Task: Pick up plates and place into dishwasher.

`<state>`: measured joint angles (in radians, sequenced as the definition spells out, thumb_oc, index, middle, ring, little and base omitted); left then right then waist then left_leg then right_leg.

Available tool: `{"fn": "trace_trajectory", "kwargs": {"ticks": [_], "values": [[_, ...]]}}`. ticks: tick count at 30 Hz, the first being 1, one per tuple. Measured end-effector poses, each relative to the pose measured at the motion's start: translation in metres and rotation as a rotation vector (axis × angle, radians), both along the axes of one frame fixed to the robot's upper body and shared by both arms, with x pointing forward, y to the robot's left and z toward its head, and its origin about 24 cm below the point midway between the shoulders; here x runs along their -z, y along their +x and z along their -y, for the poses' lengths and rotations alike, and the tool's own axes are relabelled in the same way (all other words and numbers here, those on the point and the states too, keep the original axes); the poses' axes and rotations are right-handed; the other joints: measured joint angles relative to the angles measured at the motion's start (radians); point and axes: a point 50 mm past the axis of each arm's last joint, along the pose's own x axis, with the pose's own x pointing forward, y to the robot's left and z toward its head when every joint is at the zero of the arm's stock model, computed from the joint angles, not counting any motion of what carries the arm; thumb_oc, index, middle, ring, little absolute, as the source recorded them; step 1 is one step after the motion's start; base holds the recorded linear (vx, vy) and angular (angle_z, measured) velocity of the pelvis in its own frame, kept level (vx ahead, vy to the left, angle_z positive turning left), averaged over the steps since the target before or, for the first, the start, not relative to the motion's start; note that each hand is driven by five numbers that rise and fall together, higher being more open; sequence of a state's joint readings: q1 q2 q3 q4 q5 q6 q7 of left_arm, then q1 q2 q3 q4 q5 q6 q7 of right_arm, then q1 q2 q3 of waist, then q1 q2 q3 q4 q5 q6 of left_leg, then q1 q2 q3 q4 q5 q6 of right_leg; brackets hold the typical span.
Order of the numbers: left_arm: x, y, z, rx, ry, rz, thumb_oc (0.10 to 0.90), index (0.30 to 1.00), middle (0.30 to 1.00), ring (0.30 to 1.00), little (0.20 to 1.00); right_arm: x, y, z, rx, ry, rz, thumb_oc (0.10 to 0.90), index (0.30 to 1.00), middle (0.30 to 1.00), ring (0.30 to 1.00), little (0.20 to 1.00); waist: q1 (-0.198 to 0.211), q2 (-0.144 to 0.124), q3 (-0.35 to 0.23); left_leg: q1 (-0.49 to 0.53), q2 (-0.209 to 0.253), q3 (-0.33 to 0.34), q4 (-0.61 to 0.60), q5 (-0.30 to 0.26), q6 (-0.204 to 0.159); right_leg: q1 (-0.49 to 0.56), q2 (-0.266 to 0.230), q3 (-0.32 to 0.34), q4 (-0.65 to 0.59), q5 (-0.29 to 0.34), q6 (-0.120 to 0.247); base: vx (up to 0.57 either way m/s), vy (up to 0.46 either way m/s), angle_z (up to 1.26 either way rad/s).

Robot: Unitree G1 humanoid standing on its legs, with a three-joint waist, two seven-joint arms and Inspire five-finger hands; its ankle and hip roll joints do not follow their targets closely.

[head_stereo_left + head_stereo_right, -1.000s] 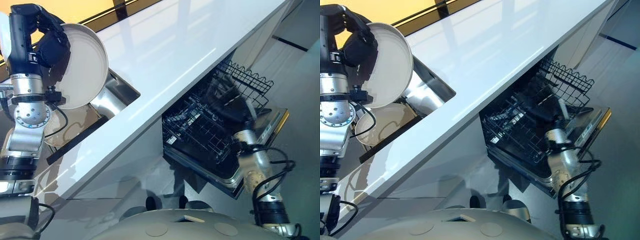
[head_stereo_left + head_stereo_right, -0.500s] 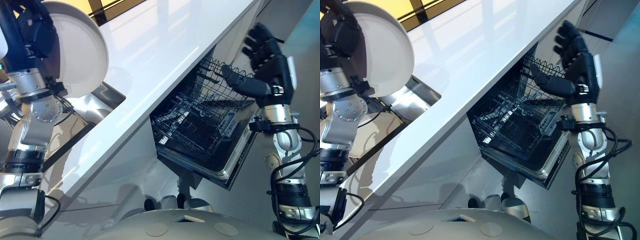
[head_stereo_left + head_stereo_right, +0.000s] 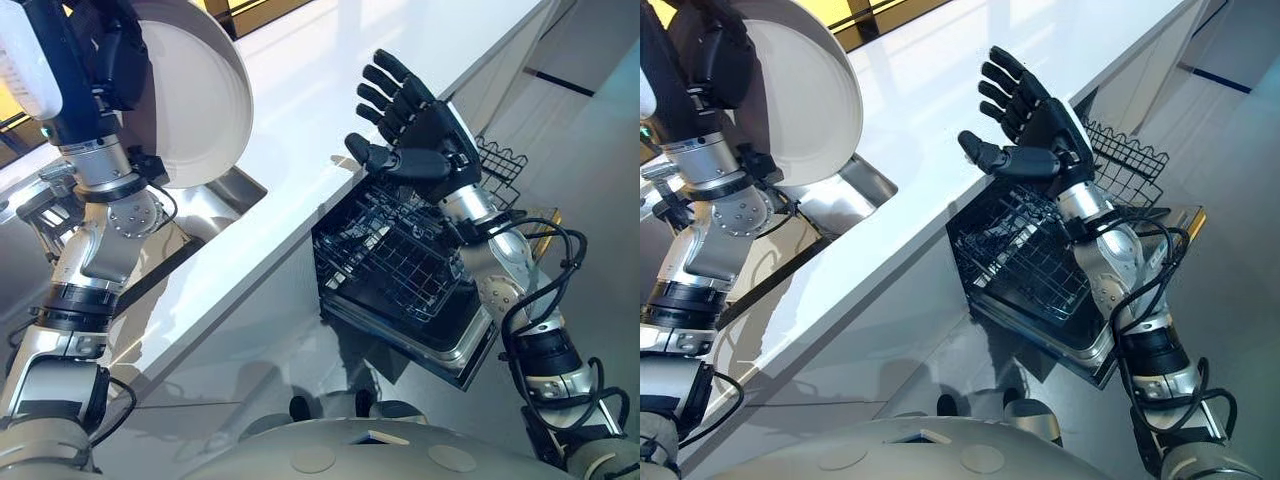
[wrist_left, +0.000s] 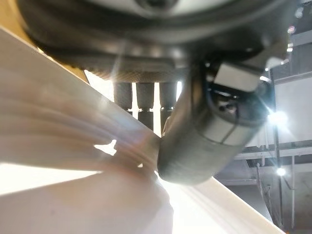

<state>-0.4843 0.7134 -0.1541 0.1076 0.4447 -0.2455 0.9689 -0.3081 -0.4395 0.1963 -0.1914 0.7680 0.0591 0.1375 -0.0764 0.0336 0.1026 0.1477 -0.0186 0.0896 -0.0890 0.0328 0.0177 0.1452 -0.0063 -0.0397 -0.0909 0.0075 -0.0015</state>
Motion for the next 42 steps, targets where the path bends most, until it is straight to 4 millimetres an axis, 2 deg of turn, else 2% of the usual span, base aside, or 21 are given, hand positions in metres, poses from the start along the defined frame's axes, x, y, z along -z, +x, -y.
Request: {"fn": "trace_trajectory", "kwargs": {"ticks": [3,9,15,20,23,32,36,37,38,39,40,41,42], "values": [[0.002,0.003,0.009,0.013,0.015,0.023,0.100,0.300,0.300,0.300,0.200,0.003,0.000,-0.019,-0.058,0.018,-0.037,0.800,0.900,0.900,0.900,0.900,0.006,-0.001,-0.001,-0.001,0.000,-0.003,0.000,0.001,0.000,0.000,0.000,-0.003,0.000,0.000,0.000,0.02,-0.017,0.02],[0.003,0.003,0.016,0.013,-0.004,0.095,0.100,0.300,0.300,0.300,0.200,0.011,-0.002,-0.043,-0.147,0.100,-0.159,0.800,0.900,0.900,0.900,0.900,0.007,-0.002,-0.001,-0.001,0.000,-0.006,0.000,0.001,0.000,0.002,-0.001,-0.007,0.000,0.000,0.000,0.04,-0.009,0.01],[0.011,0.004,0.027,0.052,-0.016,0.089,0.100,0.300,0.300,0.300,0.200,0.019,-0.002,-0.053,-0.190,0.160,-0.243,0.800,0.900,0.900,0.900,0.900,0.011,-0.003,-0.002,-0.001,-0.001,-0.015,0.000,0.004,0.000,0.005,-0.001,-0.017,0.000,0.000,0.000,0.01,-0.012,0.04],[0.025,0.012,0.034,0.070,-0.011,0.027,0.100,0.300,0.300,0.300,0.200,0.028,-0.006,-0.067,-0.243,0.130,-0.280,0.800,0.900,0.900,0.900,0.900,0.017,-0.003,-0.002,0.000,0.000,-0.016,0.000,0.006,-0.001,0.006,0.000,-0.022,0.000,0.000,0.000,0.00,0.000,0.00],[0.029,0.013,0.039,0.085,-0.029,0.019,0.100,0.300,0.300,0.300,0.200,0.031,-0.004,-0.069,-0.243,0.122,-0.295,0.800,0.900,0.900,0.900,0.900,0.019,-0.004,-0.002,0.000,-0.001,-0.016,0.000,0.007,-0.001,0.006,-0.001,-0.023,0.000,0.000,0.000,0.00,0.000,0.00],[0.036,0.014,0.048,0.118,-0.065,0.006,0.100,0.300,0.300,0.300,0.200,0.031,-0.001,-0.082,-0.270,0.121,-0.307,0.800,0.900,0.900,0.900,0.900,0.021,-0.004,-0.002,0.008,-0.001,-0.025,0.000,0.007,-0.001,0.018,-0.001,-0.030,0.000,0.000,0.000,0.00,-0.003,0.02],[0.043,0.013,0.060,0.181,-0.061,-0.009,0.100,0.300,0.300,0.300,0.200,0.034,-0.001,-0.086,-0.259,0.112,-0.329,0.800,0.900,0.900,0.900,0.900,0.028,-0.004,-0.002,0.009,-0.002,-0.029,0.000,0.009,0.000,0.020,-0.001,-0.030,0.000,0.000,0.000,0.00,-0.002,0.01],[0.044,0.013,0.063,0.194,-0.071,-0.009,0.100,0.300,0.300,0.300,0.200,0.037,-0.001,-0.087,-0.259,0.106,-0.337,0.731,0.841,0.841,0.841,0.831,0.028,-0.004,-0.002,0.009,-0.002,-0.030,0.000,0.009,0.000,0.020,-0.002,-0.030,0.000,0.000,0.000,0.01,-0.008,0.04],[0.044,0.013,0.066,0.211,-0.082,-0.006,0.100,0.300,0.300,0.300,0.200,0.038,-0.001,-0.088,-0.254,0.103,-0.346,0.622,0.747,0.747,0.747,0.722,0.028,-0.004,-0.002,0.008,-0.002,-0.032,0.000,0.010,0.000,0.020,-0.001,-0.031,0.000,0.000,0.000,0.00,-0.011,0.03],[0.045,0.012,0.068,0.221,-0.093,-0.005,0.100,0.300,0.300,0.300,0.200,0.040,-0.001,-0.088,-0.244,0.103,-0.354,0.443,0.594,0.594,0.594,0.543,0.028,-0.004,-0.002,0.008,-0.002,-0.034,0.000,0.011,-0.001,0.020,-0.001,-0.031,0.000,0.000,0.000,0.00,-0.014,0.04],[0.046,0.012,0.071,0.235,-0.108,-0.004,0.100,0.300,0.300,0.300,0.200,0.041,0.000,-0.087,-0.227,0.106,-0.356,0.311,0.481,0.481,0.481,0.411,0.029,-0.004,-0.002,0.007,-0.002,-0.036,0.000,0.011,-0.001,0.021,-0.001,-0.033,0.000,0.000,0.000,-0.01,-0.014,0.05],[0.046,0.012,0.074,0.247,-0.120,-0.003,0.100,0.300,0.300,0.300,0.200,0.041,0.001,-0.087,-0.213,0.110,-0.354,0.281,0.455,0.455,0.455,0.381,0.029,-0.004,-0.002,0.007,-0.002,-0.040,0.000,0.011,-0.001,0.021,-0.001,-0.034,0.000,0.000,0.000,-0.01,-0.015,0.04],[0.047,0.012,0.076,0.255,-0.130,-0.002,0.100,0.300,0.300,0.300,0.200,0.040,0.001,-0.086,-0.201,0.117,-0.349,0.100,0.300,0.300,0.300,0.200,0.030,-0.004,-0.002,0.006,-0.002,-0.041,0.000,0.012,-0.001,0.020,-0.001,-0.035,0.000,0.000,0.000,-0.01,-0.016,0.03]]}}
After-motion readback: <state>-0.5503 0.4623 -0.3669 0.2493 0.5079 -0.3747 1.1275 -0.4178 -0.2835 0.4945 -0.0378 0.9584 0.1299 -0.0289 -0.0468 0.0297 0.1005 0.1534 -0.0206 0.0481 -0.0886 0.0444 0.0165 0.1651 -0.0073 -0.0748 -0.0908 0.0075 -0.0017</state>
